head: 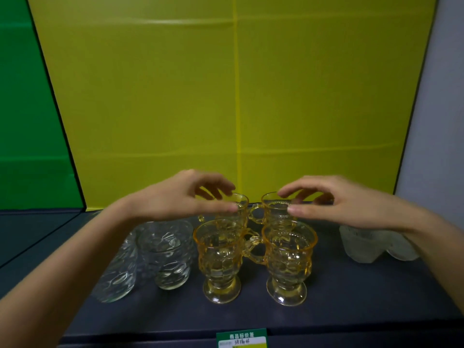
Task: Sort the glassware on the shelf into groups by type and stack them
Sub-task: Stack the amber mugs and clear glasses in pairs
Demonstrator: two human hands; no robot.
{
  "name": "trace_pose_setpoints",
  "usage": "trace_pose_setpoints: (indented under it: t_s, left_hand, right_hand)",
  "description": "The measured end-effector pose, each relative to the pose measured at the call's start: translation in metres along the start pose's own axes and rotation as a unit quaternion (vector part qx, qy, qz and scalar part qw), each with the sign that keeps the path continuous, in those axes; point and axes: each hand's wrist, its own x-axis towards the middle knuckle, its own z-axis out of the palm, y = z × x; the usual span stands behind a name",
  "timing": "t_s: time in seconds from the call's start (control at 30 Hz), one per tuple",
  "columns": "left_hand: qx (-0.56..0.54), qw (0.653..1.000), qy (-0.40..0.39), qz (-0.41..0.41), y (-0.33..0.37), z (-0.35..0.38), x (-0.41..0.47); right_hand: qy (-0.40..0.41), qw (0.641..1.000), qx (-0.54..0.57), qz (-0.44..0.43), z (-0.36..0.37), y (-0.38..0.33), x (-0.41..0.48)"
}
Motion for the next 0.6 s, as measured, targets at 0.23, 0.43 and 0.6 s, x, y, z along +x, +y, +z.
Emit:
trace_pose_setpoints:
  t_s: [0.23, 0.43, 0.6]
  left_hand:
    - [0.043, 0.977, -0.21, -0.005, 0.001, -0.004, -0.017]
    - [0.161, 0.981, -0.1, -0.036, 0.017, 0.011, -0.012]
    - [0.159, 0.983, -0.083, -0.043, 0.013, 0.022, -0.011]
  right_hand:
    - [-0.087, 0.987, -0.135, 0.011, 0.016, -0.016, -0.016]
    - [-0.081, 0.989, -0.123, 0.028, 0.014, -0.011, -0.018]
    - [-0.081, 0.993, -0.082, 0.034, 0.009, -0.003, -0.02]
